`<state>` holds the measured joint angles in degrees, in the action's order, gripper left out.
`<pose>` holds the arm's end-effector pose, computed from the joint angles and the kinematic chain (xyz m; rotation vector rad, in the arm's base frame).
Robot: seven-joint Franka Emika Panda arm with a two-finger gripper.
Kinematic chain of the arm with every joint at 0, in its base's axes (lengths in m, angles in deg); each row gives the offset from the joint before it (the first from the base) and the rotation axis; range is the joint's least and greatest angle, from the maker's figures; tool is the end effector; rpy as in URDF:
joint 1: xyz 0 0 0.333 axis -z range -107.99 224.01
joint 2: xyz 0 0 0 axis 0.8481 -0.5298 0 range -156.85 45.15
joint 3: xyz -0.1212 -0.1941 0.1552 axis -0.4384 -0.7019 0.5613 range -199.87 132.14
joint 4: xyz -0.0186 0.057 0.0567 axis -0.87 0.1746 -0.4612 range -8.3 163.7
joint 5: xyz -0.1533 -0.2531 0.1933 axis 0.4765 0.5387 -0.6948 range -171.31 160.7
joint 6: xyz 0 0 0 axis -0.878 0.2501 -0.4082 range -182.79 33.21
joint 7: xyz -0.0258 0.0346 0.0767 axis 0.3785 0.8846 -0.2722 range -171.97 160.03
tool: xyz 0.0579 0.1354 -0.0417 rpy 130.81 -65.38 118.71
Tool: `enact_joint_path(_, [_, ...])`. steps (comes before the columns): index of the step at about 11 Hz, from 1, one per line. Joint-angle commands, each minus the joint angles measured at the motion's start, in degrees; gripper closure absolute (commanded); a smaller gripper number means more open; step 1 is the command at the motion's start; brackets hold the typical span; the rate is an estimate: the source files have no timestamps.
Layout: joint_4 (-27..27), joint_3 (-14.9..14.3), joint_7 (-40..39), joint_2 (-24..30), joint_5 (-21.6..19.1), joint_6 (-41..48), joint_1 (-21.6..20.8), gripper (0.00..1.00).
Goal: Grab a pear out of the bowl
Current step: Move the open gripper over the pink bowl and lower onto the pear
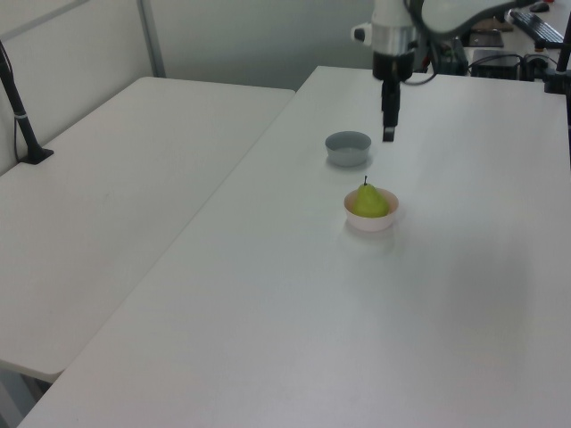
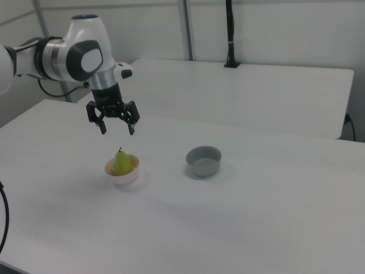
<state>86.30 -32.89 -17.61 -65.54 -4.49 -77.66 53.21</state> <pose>0.5695 0.0556 0.4116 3.0924 0.4806 0.0424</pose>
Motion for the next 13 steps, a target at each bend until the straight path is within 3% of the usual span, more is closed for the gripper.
enact_joint_path(1, [2.82, -0.09, 2.76, -3.22, 0.15, -6.84, -2.57, 0.00])
enact_joint_path(9, [3.70, -0.01, 2.67, -10.00, 1.29, -12.21, -4.08, 0.00])
enact_joint_path(13, [5.02, -0.01, 2.32, -10.62, 3.57, -13.44, -3.99, 0.00])
